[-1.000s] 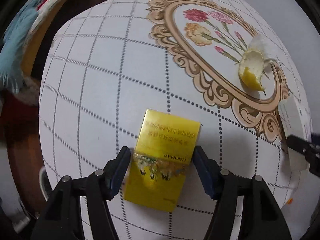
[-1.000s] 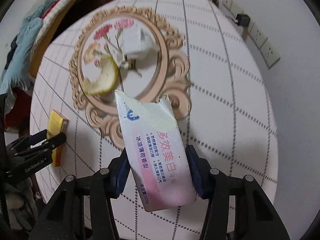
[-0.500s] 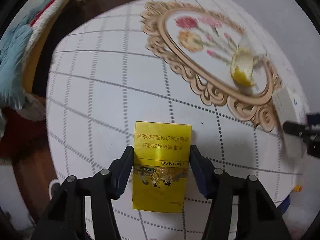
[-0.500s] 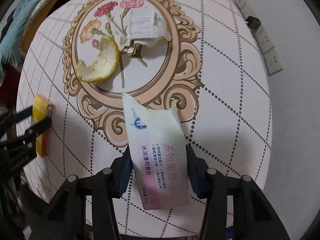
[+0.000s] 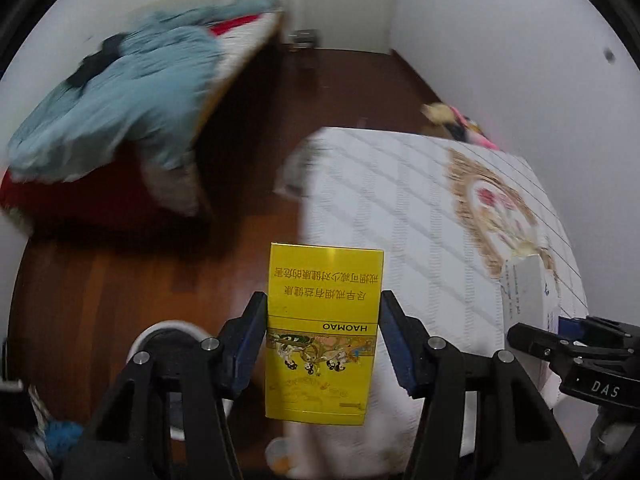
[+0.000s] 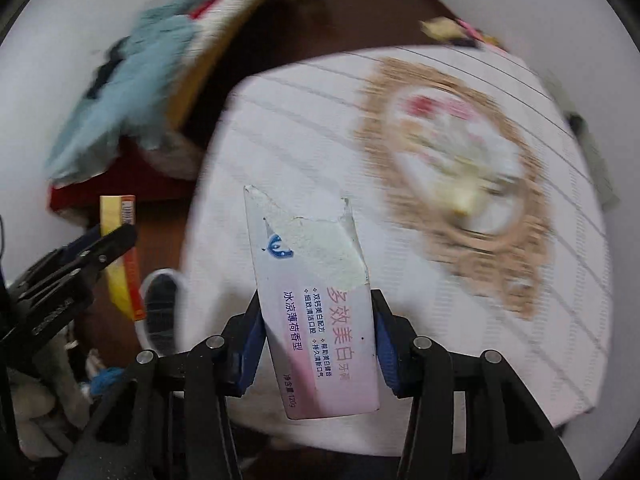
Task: Collect trash
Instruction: 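Carry both boxes over the white bin and open both tools to drop them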
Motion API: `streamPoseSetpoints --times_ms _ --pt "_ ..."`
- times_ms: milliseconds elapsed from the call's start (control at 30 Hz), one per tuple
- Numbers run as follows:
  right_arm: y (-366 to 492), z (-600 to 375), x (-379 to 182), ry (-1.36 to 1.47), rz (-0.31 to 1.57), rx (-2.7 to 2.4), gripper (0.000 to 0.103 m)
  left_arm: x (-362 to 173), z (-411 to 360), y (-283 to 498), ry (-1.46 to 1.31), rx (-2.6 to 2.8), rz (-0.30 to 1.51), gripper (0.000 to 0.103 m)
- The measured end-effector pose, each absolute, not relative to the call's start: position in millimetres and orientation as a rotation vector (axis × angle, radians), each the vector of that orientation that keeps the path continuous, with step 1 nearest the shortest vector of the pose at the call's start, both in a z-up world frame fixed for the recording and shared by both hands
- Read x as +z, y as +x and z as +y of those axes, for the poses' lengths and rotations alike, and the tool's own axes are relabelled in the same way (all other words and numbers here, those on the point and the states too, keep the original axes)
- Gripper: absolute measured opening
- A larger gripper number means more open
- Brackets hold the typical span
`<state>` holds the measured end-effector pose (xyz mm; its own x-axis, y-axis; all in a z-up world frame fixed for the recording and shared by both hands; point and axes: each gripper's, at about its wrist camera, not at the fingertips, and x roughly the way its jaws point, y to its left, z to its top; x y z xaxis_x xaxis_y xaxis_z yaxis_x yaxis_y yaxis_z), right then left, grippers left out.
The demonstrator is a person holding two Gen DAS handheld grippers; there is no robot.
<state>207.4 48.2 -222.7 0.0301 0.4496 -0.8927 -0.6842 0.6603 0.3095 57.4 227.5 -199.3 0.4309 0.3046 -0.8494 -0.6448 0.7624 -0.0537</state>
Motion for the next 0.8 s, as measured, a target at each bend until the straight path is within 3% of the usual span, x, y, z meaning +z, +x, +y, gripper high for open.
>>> streamPoseSetpoints --times_ms 167,367,600,800 --pt "113 133 -226 -0.285 1.271 1.073 0.051 -221 288 -38 -0.497 0.763 0.971 0.053" --pt "19 232 -291 -0.432 1.365 1.164 0.051 -295 356 -124 -0.679 0.871 1.066 0.053" --pt "-30 305 -387 -0.556 1.496 1.092 0.051 -379 408 -152 -0.857 0.851 1.137 0.053" --pt "-48 340 -430 -0.609 1.545 1.038 0.051 -404 420 -159 -0.913 0.806 1.149 0.054"
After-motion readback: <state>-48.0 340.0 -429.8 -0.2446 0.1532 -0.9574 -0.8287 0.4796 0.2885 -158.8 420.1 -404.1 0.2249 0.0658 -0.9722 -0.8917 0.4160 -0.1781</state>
